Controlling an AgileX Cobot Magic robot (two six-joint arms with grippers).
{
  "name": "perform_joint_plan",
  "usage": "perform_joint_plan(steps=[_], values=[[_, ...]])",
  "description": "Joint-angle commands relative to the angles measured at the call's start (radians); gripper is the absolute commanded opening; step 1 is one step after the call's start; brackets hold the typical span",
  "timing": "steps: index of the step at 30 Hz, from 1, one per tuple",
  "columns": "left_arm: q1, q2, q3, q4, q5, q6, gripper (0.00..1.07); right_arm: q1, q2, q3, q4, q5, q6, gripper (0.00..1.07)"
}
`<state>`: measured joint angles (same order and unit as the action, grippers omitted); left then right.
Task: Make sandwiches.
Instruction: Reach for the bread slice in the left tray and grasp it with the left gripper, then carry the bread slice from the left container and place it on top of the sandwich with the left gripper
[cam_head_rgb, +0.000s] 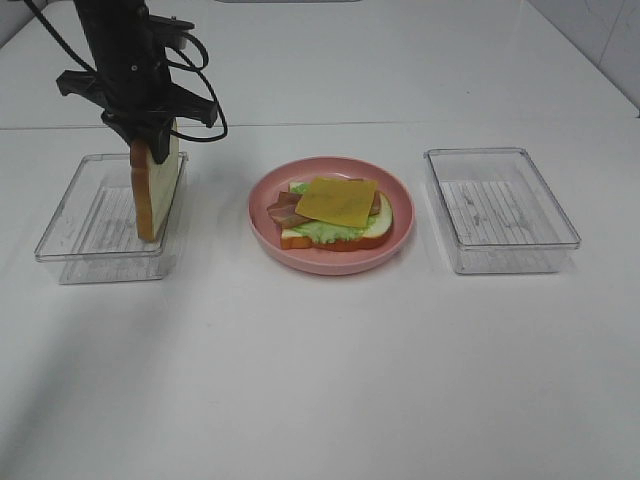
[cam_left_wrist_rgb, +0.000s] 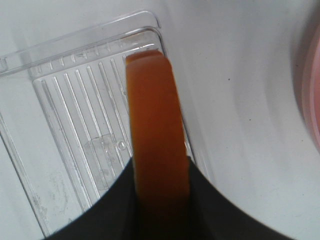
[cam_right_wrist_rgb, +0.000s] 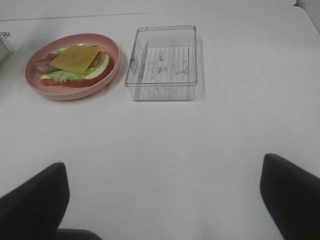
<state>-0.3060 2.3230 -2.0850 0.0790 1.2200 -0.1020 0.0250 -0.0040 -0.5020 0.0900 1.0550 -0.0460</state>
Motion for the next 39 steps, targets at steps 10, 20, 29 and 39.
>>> perform_joint_plan(steps=[10, 20, 29, 39], values=[[-0.001, -0.045, -0.002, -0.016, 0.057, -0.087, 0.00, -0.005, -0.023, 0.001, 0.006, -0.005, -0.013, 0.98], [-0.001, -0.225, 0.023, -0.108, 0.057, -0.089, 0.00, -0.005, -0.023, 0.001, 0.006, -0.005, -0.013, 0.98], [-0.001, -0.246, 0.023, -0.362, 0.041, 0.030, 0.00, -0.005, -0.023, 0.001, 0.006, -0.005, -0.013, 0.98], [-0.001, -0.107, 0.023, -0.868, -0.080, 0.265, 0.00, -0.005, -0.023, 0.001, 0.006, -0.005, -0.013, 0.98]])
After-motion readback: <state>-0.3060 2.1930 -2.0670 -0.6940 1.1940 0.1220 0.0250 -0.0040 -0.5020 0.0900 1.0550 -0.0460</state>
